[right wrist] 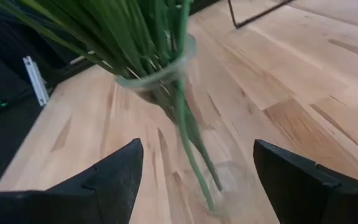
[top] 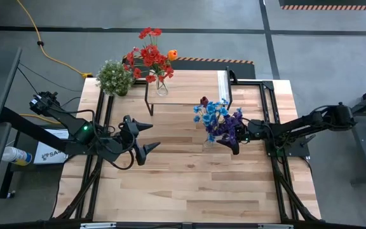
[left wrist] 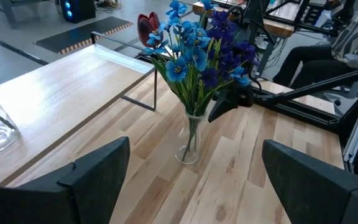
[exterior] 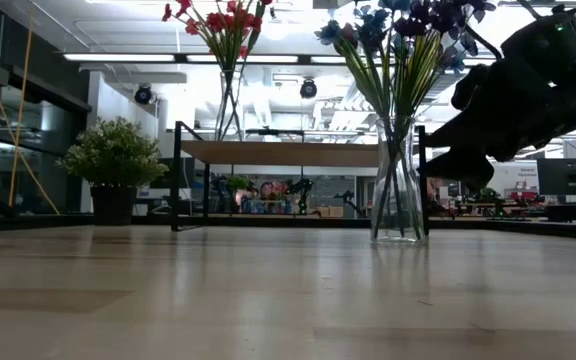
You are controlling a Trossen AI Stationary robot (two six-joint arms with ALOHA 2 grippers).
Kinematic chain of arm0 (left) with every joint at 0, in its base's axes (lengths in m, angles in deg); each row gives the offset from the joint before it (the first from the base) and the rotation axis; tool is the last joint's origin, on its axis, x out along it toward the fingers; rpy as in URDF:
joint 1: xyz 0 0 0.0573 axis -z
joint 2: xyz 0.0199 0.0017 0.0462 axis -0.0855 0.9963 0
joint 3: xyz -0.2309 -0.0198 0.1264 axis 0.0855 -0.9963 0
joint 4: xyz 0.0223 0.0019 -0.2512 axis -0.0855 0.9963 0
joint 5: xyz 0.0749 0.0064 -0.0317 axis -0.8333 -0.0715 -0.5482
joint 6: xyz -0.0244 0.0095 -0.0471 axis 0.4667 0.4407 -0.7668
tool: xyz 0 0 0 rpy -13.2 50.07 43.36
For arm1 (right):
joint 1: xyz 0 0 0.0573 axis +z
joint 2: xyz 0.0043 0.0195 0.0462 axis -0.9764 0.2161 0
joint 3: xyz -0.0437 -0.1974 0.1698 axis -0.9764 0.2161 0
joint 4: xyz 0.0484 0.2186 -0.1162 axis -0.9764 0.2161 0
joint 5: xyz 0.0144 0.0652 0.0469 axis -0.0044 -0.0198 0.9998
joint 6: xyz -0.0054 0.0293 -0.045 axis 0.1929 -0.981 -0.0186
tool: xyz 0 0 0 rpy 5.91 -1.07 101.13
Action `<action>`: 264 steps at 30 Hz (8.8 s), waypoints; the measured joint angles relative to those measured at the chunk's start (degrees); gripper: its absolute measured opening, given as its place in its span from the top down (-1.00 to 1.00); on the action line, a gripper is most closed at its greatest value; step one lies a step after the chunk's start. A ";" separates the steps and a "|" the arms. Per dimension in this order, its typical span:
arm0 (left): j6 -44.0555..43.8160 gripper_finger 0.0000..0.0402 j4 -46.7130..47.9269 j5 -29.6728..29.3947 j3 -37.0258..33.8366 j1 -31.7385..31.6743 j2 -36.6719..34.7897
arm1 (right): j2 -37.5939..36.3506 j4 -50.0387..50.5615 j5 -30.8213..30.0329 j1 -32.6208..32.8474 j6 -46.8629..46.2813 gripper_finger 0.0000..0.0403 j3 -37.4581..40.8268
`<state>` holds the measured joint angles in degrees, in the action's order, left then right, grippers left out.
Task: Pick and place flowers into a vace then onto a shelf
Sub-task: Put the transparent vase on the shelf, then return to Home Position
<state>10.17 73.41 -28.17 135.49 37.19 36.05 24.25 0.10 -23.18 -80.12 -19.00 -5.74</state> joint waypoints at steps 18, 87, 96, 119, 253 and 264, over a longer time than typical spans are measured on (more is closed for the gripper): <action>0.00 -0.98 -0.04 0.01 -0.01 0.00 0.00 | 5.69 -0.34 -2.48 -0.45 4.91 -0.45 -4.02; -0.02 -0.98 -0.04 0.19 0.00 0.00 0.00 | 17.18 -3.10 -2.40 -3.13 7.85 -0.45 -10.44; -0.02 -0.98 0.00 0.20 -0.01 0.01 0.00 | 17.18 -2.87 -2.40 -3.13 8.84 -0.45 -11.06; 0.00 -0.98 0.12 0.20 0.00 0.00 0.00 | 17.18 -3.51 -4.44 -3.14 8.87 -0.02 -11.13; -0.61 -0.98 0.42 3.21 0.01 -0.01 0.02 | 15.43 38.52 4.41 -31.16 29.30 -0.07 -50.53; -0.53 -0.98 0.44 3.21 0.01 0.01 0.02 | 15.39 40.25 3.92 -31.15 29.37 -0.32 -50.53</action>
<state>9.64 73.85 -24.96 135.50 37.20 36.08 39.64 40.35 -19.26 -111.28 10.37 -56.27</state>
